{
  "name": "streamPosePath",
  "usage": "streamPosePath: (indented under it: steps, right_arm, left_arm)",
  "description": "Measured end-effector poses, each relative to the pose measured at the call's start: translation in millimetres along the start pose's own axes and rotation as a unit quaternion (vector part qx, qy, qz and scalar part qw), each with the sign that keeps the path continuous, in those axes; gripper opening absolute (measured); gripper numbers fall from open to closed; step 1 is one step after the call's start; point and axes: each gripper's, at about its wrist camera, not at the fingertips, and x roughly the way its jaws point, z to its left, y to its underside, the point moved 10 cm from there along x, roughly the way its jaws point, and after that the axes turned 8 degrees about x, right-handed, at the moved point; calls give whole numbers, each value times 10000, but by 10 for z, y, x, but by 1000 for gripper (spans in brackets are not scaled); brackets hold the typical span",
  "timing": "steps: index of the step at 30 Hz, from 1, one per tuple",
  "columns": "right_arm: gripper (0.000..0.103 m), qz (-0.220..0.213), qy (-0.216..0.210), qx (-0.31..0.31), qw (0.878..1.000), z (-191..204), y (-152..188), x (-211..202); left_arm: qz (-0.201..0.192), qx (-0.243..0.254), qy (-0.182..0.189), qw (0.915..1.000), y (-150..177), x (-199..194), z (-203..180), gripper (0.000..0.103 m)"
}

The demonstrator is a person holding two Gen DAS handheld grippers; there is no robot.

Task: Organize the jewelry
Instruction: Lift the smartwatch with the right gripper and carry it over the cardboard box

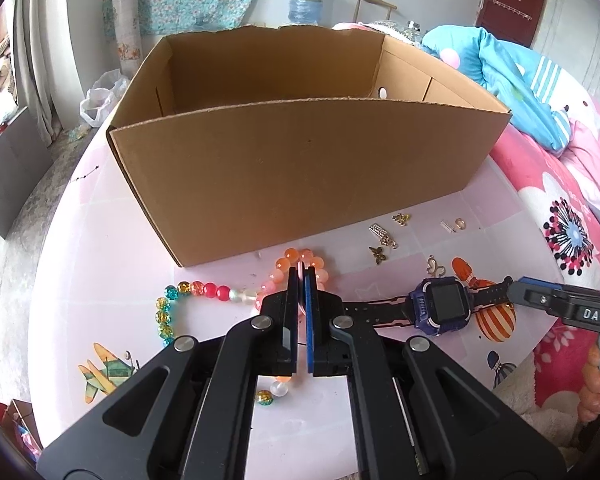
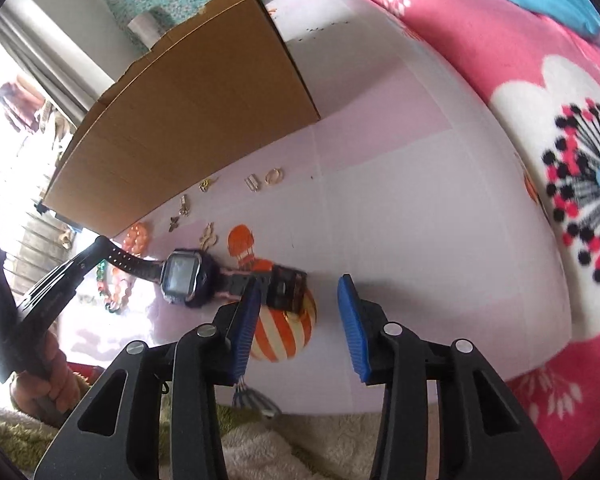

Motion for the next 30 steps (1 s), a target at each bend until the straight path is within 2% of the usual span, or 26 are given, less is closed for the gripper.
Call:
streamPosePath:
  steps: [6, 8, 12, 17, 19, 23, 25, 30]
  right_arm:
    - [27, -59, 435, -447, 9980, 104, -42, 82]
    - [19, -50, 462, -495, 9977, 131, -41, 97]
    - [13, -118, 430, -479, 9979, 142, -75, 55]
    - [4, 17, -330, 296, 9990, 21, -179, -36]
    - [4, 153, -786, 758, 9939, -43, -211, -44]
    - [4, 342, -1285, 1285, 9827, -97, -238, -37]
    - [4, 345, -1482, 1375, 9788, -65, -260, -72]
    - [4, 197, -1589, 1157, 9803, 117, -302, -194]
  left_arm:
    - [7, 1, -5, 10000, 16, 7, 19, 2]
    - [21, 6, 0, 10000, 22, 17, 21, 2]
    - [29, 21, 10, 10000, 13, 29, 12, 2]
    - [23, -54, 22, 10000, -4, 42, 22, 2]
    - [24, -108, 35, 9999, 2, 52, 27, 2]
    - [-5, -238, 92, 9997, 10, 51, 39, 2]
    - [-70, -272, 112, 9995, -10, 21, 45, 2]
    - [-308, -294, 326, 9986, -108, -144, -3, 2]
